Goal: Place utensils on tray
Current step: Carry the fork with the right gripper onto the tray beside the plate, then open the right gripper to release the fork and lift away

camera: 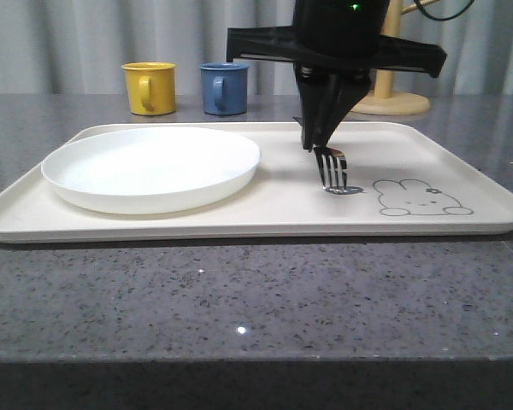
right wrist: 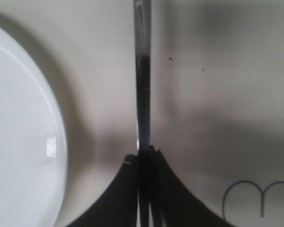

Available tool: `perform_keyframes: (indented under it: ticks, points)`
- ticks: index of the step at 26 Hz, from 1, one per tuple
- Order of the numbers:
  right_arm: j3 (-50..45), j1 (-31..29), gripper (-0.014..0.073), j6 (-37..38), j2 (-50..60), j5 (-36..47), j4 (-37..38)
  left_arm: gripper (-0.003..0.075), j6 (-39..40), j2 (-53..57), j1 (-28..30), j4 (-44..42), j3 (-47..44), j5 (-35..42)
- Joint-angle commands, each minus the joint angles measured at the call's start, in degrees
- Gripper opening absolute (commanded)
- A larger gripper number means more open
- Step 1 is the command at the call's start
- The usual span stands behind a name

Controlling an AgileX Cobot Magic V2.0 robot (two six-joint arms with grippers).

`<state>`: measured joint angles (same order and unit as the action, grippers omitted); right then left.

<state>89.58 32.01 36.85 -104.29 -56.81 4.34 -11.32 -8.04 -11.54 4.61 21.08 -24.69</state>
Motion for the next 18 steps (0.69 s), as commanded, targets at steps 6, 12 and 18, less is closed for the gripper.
perform_keyframes:
  ticks: [6, 12, 18]
  points:
    - [1.99, -0.06, -0.0004, 0.42, -0.11, 2.12, 0.49, -0.0018, 0.46, -0.58, 0.01, 0.69, 1.61, 4.85]
    - [1.99, -0.06, 0.0091, 0.54, -0.73, 2.25, 0.49, -0.0018, 0.46, -0.58, 0.01, 0.69, 1.61, 4.85]
    - [2.91, -0.12, 0.0276, 0.54, -0.20, 1.49, 0.42, -0.0018, 0.46, -0.58, 0.01, 0.69, 1.61, 4.85]
